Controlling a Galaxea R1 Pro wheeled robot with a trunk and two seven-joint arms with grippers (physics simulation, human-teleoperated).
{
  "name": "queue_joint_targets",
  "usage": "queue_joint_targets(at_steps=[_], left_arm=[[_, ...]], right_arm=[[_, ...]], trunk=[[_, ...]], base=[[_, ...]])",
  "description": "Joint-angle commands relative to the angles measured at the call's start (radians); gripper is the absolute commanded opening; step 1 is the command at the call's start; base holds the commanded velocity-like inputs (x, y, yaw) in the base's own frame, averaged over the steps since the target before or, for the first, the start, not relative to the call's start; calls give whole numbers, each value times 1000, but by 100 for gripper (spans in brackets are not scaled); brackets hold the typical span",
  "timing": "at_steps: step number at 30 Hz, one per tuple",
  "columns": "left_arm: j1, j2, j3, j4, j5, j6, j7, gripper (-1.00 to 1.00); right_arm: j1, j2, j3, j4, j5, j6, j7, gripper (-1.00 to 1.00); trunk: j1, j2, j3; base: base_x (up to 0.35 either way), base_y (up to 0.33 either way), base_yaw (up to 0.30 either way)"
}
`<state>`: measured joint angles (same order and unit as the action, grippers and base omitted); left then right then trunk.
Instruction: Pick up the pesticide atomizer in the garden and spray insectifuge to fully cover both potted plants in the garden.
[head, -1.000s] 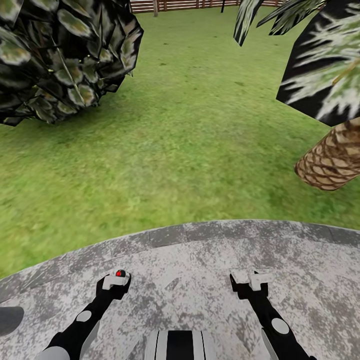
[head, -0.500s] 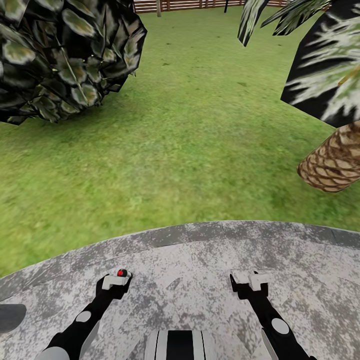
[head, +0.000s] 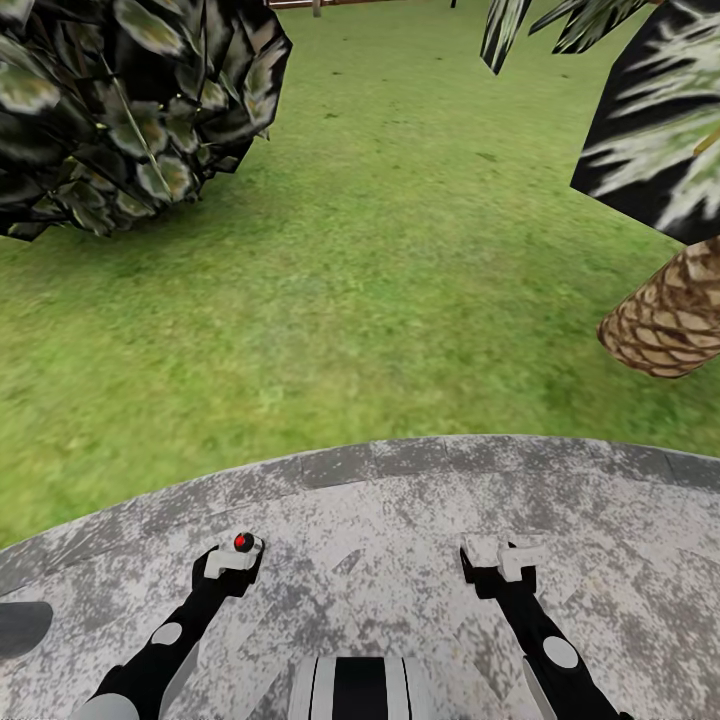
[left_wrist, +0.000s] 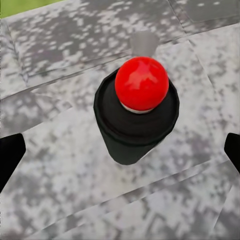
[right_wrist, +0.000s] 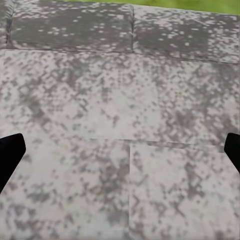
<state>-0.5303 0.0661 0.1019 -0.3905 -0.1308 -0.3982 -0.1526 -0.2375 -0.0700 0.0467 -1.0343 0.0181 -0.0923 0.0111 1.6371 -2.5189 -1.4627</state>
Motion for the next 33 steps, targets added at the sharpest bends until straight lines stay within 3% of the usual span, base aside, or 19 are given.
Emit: queue_joint_targets(at_steps=[1, 33], left_arm=[[0, -1, 9, 1, -10, -4, -5, 100], [0, -2, 8, 1, -10, -4, -5, 100]], right_arm=[[0, -1, 1, 0, 2, -3, 1, 100], [0, -1, 1, 0, 2, -2, 1, 100]], trunk=[[0, 0, -1], [0, 0, -1]], base=[[0, 0, 0], [20, 0, 0]])
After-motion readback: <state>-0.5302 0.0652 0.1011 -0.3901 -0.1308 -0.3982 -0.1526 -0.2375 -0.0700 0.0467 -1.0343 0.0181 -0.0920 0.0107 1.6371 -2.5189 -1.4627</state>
